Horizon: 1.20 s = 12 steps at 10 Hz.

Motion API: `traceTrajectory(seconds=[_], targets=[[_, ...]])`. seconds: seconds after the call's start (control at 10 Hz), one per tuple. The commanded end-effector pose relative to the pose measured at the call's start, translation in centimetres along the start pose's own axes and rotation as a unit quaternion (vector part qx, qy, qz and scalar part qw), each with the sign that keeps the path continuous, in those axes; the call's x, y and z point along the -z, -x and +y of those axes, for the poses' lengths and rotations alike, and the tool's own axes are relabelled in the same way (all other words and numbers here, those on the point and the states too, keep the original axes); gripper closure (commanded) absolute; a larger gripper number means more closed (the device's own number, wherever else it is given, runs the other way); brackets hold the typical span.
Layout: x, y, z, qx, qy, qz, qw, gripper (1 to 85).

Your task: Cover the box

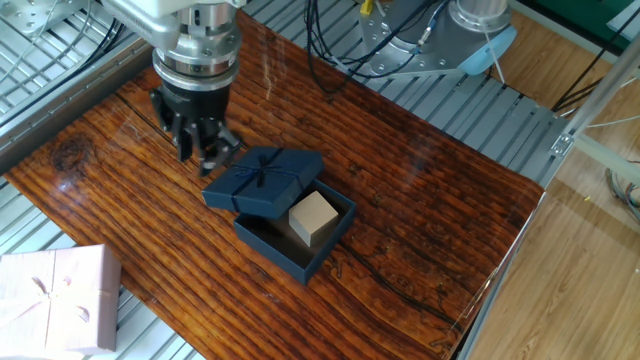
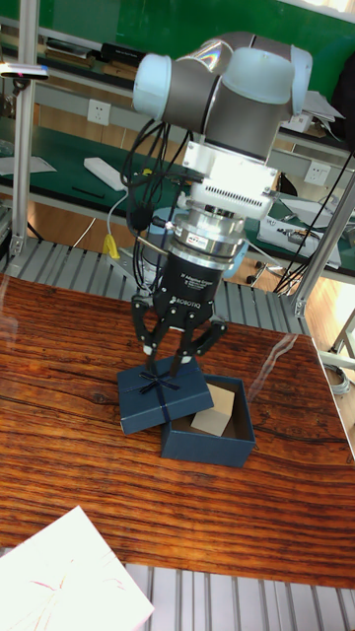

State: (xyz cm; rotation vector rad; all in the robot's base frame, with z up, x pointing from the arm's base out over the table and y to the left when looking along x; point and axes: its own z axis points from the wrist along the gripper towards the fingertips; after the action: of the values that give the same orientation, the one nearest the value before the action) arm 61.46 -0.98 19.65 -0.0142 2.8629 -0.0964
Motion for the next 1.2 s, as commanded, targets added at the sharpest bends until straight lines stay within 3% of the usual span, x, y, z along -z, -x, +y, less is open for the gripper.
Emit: traceTrajectory(seconds=[0.0,0.1,0.2,0.3,0.4,0.5,0.7,0.9,1.1], targets=[[0.8,1.3,0.2,-0.039,0.001,-0.028,0.9988,84.7],[1.2,0.9,1.8,-0.108,0.031,-0.016,0.9935,84.7],[1.6,1.7,4.1,-0.162,0.077,-0.024,0.9835,84.7],[1.3,-1.1,5.4,-0.129,0.087,0.038,0.9870,84.7],[1.7,-2.6,5.8,-0.122,0.075,0.076,0.9868,84.7],[2.0,-2.8,5.0,-0.102,0.050,0.082,0.9902,84.7],[1.8,-3.9,5.0,-0.061,0.032,0.086,0.9940,84.3],[0.8,-5.3,4.3,0.004,-0.013,0.093,0.9956,81.3],[0.7,-5.7,5.4,0.027,-0.020,0.095,0.9949,75.3]])
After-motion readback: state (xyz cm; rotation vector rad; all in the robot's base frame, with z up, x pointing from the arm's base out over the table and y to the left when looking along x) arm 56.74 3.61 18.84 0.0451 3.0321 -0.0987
